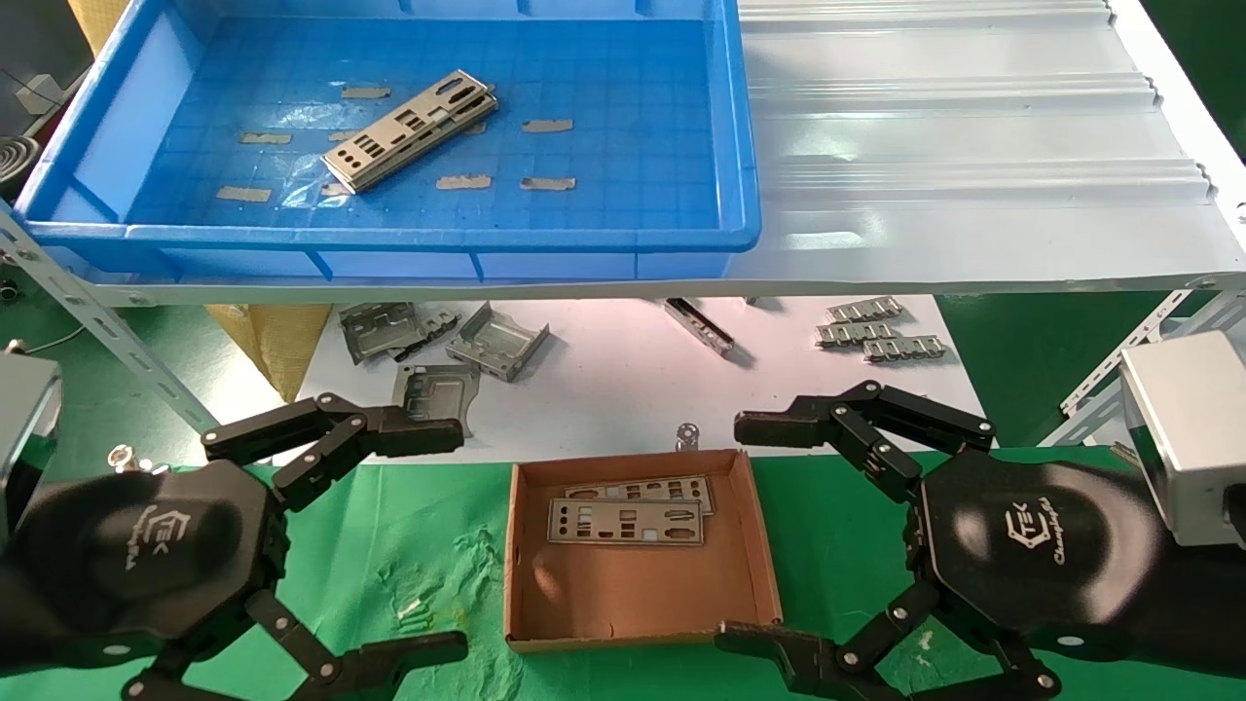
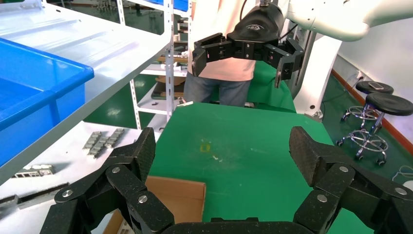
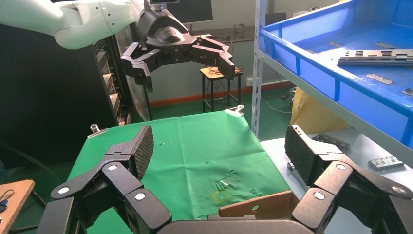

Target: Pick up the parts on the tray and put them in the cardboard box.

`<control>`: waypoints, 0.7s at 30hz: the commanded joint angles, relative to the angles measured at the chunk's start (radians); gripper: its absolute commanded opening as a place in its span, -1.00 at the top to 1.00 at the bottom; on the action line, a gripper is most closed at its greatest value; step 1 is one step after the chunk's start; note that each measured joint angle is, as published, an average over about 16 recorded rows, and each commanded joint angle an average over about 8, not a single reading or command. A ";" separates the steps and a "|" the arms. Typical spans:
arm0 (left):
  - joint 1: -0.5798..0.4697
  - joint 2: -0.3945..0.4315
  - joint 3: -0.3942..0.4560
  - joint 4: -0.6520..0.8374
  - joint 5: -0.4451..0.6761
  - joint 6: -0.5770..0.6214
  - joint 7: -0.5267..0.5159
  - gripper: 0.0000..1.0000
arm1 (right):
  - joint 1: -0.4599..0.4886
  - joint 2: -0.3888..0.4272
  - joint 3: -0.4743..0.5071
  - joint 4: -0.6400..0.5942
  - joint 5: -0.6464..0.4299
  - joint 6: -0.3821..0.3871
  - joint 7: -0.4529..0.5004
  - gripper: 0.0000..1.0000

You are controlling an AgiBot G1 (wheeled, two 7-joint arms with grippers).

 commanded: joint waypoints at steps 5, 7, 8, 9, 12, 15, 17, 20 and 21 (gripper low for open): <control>0.000 0.000 0.000 0.000 0.000 0.000 0.000 -1.00 | 0.000 0.000 0.000 0.000 0.000 0.000 0.000 -1.00; 0.000 0.000 0.000 0.000 0.000 0.000 0.000 -1.00 | 0.000 0.000 0.000 0.000 0.000 0.000 0.000 -1.00; 0.000 0.000 0.000 0.000 0.000 0.000 0.000 -1.00 | 0.000 0.000 0.000 0.000 0.000 0.000 0.000 -1.00; 0.000 0.000 0.000 0.000 0.000 0.000 0.000 -1.00 | 0.000 0.000 0.000 0.000 0.000 0.000 0.000 -1.00; 0.000 0.000 0.000 0.000 0.000 0.000 0.000 -1.00 | 0.000 0.000 0.000 0.000 0.000 0.000 0.000 -1.00; 0.000 0.000 0.000 0.000 0.000 0.000 0.000 -1.00 | 0.000 0.000 0.000 0.000 0.000 0.000 0.000 -1.00; 0.000 0.000 0.000 0.000 0.000 0.000 0.000 -1.00 | 0.000 0.000 0.000 0.000 0.000 0.000 0.000 -1.00; 0.000 0.000 0.000 0.000 0.000 0.000 0.000 -1.00 | 0.000 0.000 0.000 0.000 0.000 0.000 0.000 -1.00; 0.000 0.000 0.000 0.000 0.000 0.000 0.000 -1.00 | 0.000 0.000 0.000 0.000 0.000 0.000 0.000 -1.00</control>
